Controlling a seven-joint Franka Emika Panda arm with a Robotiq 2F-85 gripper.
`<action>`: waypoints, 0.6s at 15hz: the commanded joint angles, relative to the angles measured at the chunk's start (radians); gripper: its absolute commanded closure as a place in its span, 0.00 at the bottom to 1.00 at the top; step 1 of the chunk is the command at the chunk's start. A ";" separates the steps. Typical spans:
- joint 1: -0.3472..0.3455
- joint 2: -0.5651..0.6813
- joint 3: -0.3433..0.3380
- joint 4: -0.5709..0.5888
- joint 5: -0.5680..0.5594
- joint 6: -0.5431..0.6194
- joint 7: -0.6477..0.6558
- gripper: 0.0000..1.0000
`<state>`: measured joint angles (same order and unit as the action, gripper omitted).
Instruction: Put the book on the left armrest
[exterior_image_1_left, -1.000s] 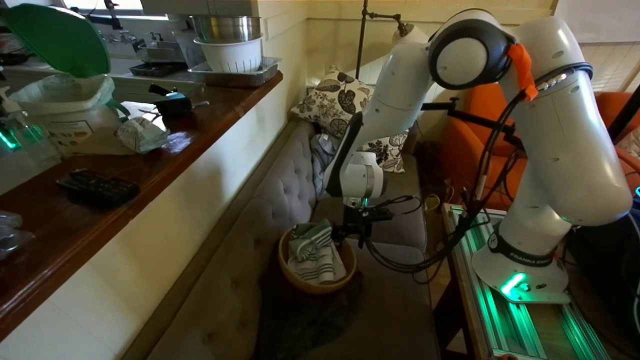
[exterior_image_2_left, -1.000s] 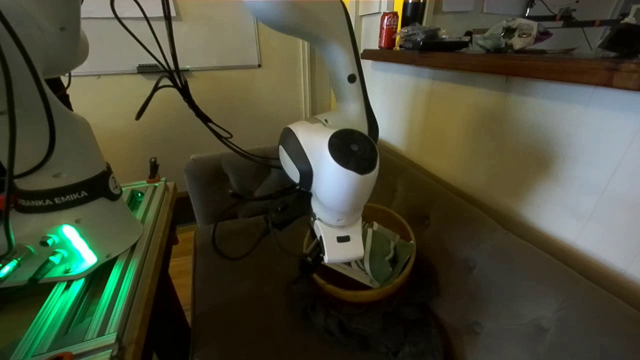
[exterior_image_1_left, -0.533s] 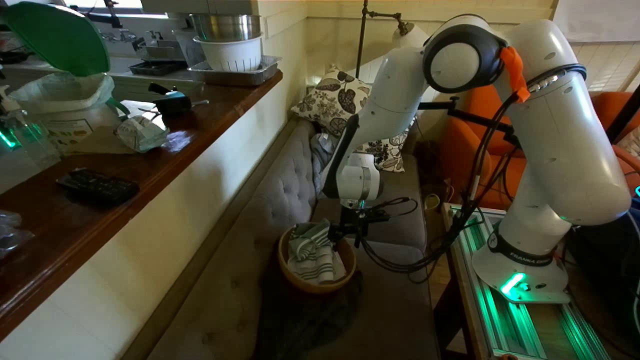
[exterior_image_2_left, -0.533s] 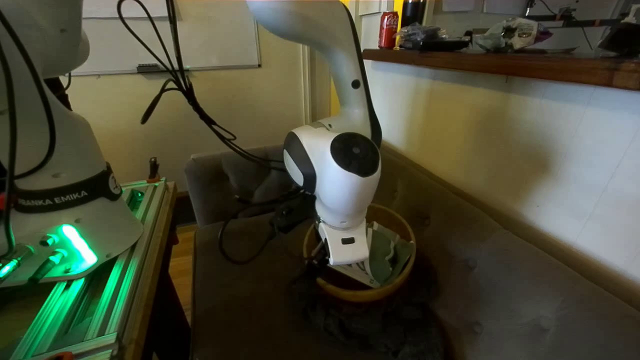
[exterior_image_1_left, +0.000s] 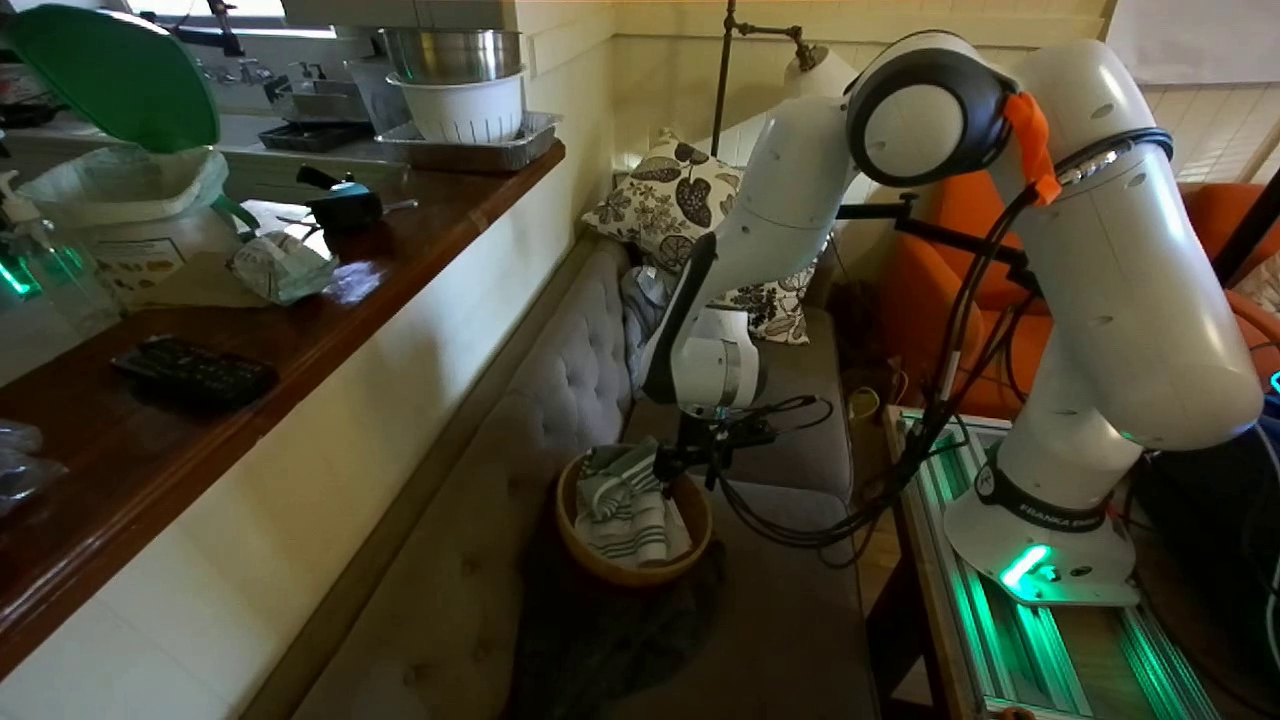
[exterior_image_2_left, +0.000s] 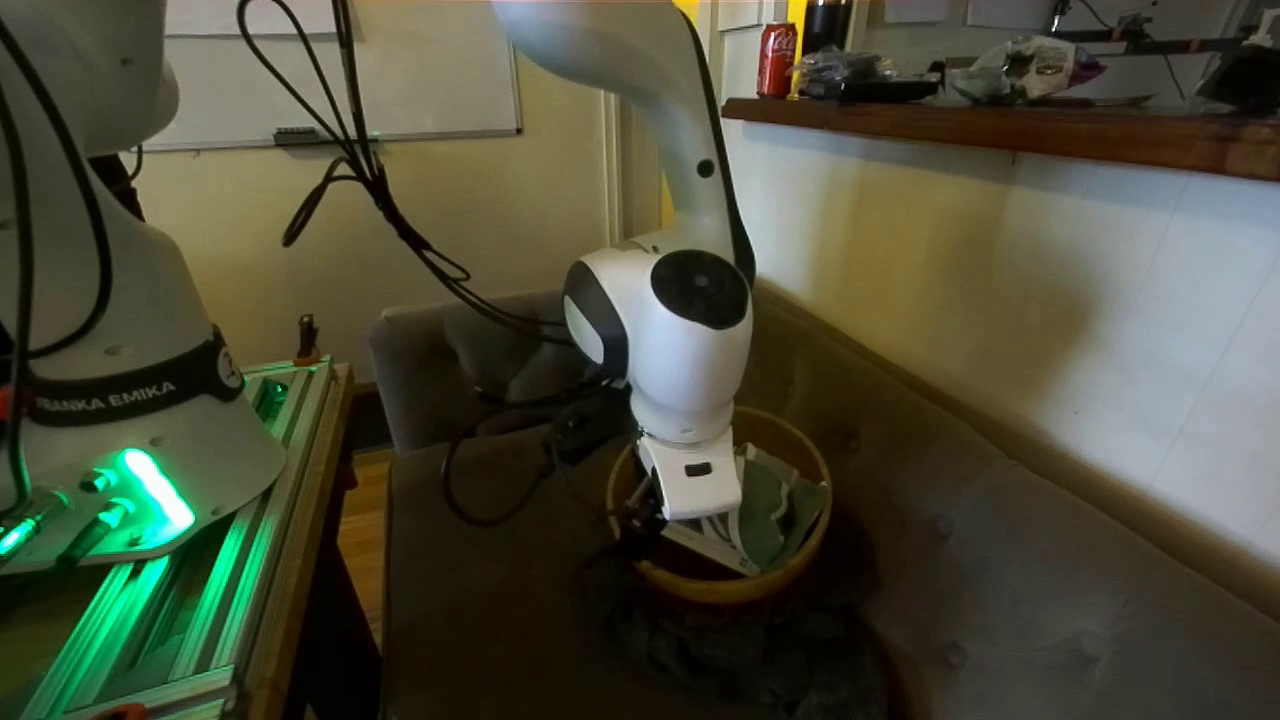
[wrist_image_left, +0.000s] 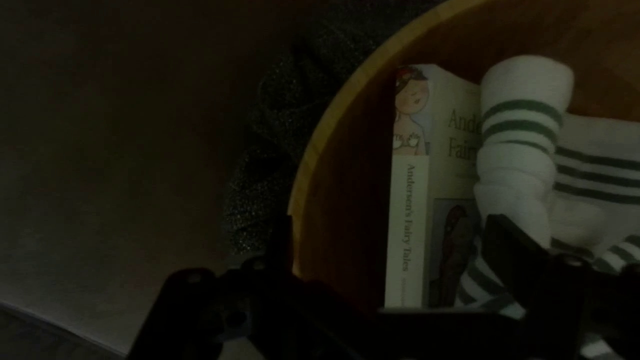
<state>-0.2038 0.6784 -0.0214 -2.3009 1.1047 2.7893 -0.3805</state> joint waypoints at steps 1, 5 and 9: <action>-0.002 0.013 0.018 0.000 0.027 0.028 -0.016 0.11; -0.011 0.031 0.027 0.008 0.037 0.029 -0.021 0.17; -0.017 0.062 0.060 0.045 0.059 0.028 -0.023 0.13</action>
<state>-0.2074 0.7083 0.0026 -2.2920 1.1134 2.7946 -0.3804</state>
